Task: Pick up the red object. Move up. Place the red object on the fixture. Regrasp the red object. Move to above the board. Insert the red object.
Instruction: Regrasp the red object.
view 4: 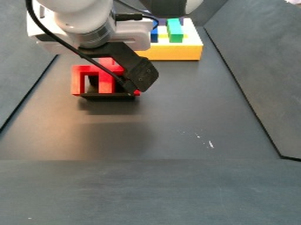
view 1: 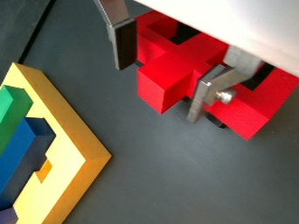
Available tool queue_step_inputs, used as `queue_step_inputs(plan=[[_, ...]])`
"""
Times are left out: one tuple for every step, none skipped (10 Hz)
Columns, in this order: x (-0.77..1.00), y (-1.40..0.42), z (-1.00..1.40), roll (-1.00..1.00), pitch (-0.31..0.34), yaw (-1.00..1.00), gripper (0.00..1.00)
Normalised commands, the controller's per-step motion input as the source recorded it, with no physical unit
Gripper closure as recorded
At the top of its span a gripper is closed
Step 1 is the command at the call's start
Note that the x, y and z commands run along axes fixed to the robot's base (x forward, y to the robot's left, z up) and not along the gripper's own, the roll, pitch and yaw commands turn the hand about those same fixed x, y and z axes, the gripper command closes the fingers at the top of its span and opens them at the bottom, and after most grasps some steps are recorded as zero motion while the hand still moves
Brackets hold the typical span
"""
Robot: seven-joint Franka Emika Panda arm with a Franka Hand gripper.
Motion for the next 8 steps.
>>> queue_step_inputs(plan=[[0.0,-0.03,0.27,0.33,0.0,0.0,0.0],[0.0,-0.1,0.34,0.42,0.0,0.0,0.0],[-0.02,-0.14,0.32,0.53,0.0,0.06,0.0],[0.0,-0.17,0.32,0.54,0.0,0.05,0.0],[0.0,-0.21,0.3,0.76,0.0,0.05,0.0],[-0.03,-0.18,0.25,1.0,0.02,0.07,0.0],[-0.03,-0.11,0.14,1.0,0.0,0.07,0.0],[0.0,-0.02,0.01,1.0,0.0,0.02,0.0]])
